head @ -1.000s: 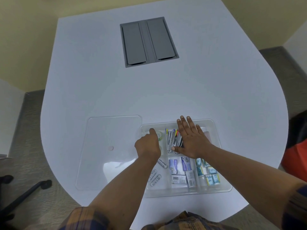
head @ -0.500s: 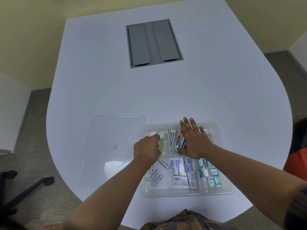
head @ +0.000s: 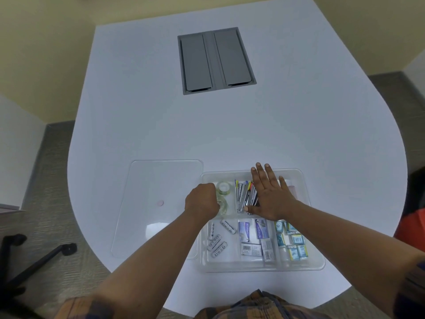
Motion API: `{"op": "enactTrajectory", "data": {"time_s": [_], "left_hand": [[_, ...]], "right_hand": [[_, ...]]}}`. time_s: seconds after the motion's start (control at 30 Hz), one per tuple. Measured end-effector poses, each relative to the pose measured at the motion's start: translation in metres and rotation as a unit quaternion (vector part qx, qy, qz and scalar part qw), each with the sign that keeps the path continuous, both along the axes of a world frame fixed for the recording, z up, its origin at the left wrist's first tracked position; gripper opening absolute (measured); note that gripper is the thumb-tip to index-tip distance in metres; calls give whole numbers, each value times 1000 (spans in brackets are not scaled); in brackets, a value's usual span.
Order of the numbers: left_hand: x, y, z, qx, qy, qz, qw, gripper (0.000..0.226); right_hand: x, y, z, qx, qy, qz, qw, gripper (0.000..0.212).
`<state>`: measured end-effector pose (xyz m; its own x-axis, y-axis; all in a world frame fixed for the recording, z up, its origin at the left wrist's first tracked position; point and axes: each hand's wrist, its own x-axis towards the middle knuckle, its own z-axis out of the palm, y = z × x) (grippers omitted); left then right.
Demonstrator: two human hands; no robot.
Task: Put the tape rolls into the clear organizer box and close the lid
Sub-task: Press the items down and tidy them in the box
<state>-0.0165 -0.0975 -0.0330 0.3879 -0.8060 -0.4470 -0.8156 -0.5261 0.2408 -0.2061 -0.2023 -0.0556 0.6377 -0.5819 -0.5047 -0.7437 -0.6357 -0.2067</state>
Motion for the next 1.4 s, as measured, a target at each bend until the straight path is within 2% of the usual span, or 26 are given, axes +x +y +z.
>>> {"op": "enactTrajectory", "data": {"time_s": [0.17, 0.37, 0.83, 0.9, 1.0, 1.07, 1.17, 1.4], "left_hand": [[-1, -4, 1, 18, -20, -13, 1000, 16], [1, -5, -3, 11, 56, -9, 998, 42], [3, 1, -5, -42, 116, 24, 992, 36], [2, 1, -7, -34, 98, 25, 994, 27], [-3, 1, -9, -16, 63, 17, 998, 30], [-9, 0, -8, -9, 57, -2, 998, 24], [-17, -2, -6, 0, 49, -19, 999, 30], [-23, -6, 4, -3, -28, -14, 999, 38]], "right_hand": [[0, 1, 1, -3, 3, 2, 1000, 115], [1, 0, -1, -5, 2, 1, 1000, 115], [-1, -1, -4, -2, -3, 3, 1000, 116], [-1, -1, -5, -2, -3, 4, 1000, 116], [-1, -2, -4, -1, -2, 4, 1000, 116], [-1, -2, -4, -2, 0, 5, 1000, 117], [0, -1, -4, -2, 0, 6, 1000, 117], [-1, -2, -6, -1, -2, 4, 1000, 117]]}}
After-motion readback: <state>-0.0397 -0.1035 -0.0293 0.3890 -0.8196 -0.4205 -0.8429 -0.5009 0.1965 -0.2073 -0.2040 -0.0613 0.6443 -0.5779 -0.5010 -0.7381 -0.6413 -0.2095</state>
